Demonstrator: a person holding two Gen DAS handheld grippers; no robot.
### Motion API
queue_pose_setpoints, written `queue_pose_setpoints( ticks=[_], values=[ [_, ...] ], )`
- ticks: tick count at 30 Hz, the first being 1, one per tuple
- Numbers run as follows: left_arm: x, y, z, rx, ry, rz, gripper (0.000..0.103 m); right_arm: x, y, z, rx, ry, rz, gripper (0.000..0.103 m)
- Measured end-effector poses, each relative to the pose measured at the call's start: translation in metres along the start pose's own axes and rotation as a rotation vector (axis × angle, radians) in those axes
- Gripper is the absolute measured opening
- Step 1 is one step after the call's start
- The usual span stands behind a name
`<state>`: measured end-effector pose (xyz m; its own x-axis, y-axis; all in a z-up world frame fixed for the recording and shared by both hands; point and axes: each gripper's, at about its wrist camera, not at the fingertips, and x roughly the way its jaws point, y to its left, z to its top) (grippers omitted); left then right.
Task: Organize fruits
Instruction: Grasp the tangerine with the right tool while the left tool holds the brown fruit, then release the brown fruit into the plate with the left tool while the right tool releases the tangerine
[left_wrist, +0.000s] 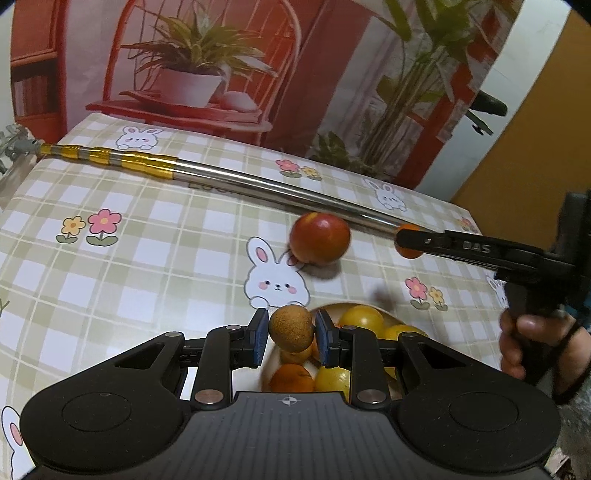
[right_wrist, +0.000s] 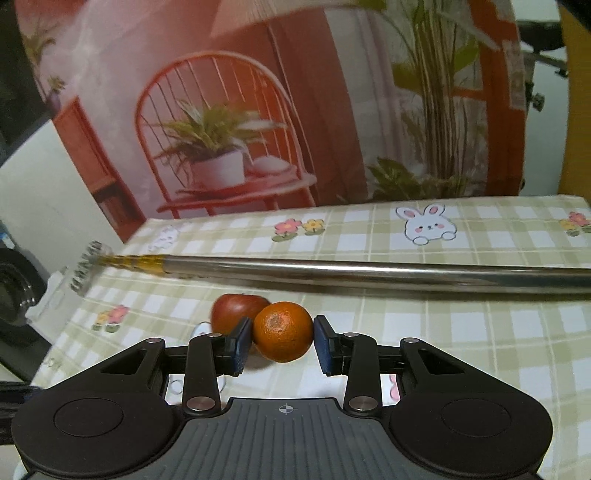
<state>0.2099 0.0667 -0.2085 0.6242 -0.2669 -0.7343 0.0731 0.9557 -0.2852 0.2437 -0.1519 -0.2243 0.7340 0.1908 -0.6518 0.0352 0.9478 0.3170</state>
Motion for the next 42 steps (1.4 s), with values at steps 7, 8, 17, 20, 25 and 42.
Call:
queue_pose_setpoints(
  ticks=[7, 8, 17, 20, 25, 42],
  values=[
    [-0.002, -0.014, -0.012, 0.053, 0.006, -0.021, 0.029, -0.049, 0.009, -0.029, 0.016, -0.054, 0.004, 0.033],
    [-0.002, -0.016, -0.014, 0.061, 0.009, -0.025, 0.029, -0.053, 0.011, -0.034, 0.009, -0.056, 0.002, 0.033],
    [-0.002, -0.036, -0.033, 0.139, 0.054, -0.048, 0.029, -0.066, 0.024, -0.065, -0.005, -0.013, 0.017, 0.033],
    [0.002, -0.041, -0.041, 0.162, 0.082, -0.046, 0.029, -0.068, 0.03, -0.071, -0.019, -0.007, 0.023, 0.033],
    [0.008, -0.045, -0.051, 0.192, 0.111, -0.028, 0.029, -0.069, 0.036, -0.077, -0.045, 0.01, 0.035, 0.033],
    [0.016, -0.049, -0.058, 0.231, 0.136, 0.002, 0.029, -0.064, 0.038, -0.074, -0.062, 0.036, 0.042, 0.033]
  ],
)
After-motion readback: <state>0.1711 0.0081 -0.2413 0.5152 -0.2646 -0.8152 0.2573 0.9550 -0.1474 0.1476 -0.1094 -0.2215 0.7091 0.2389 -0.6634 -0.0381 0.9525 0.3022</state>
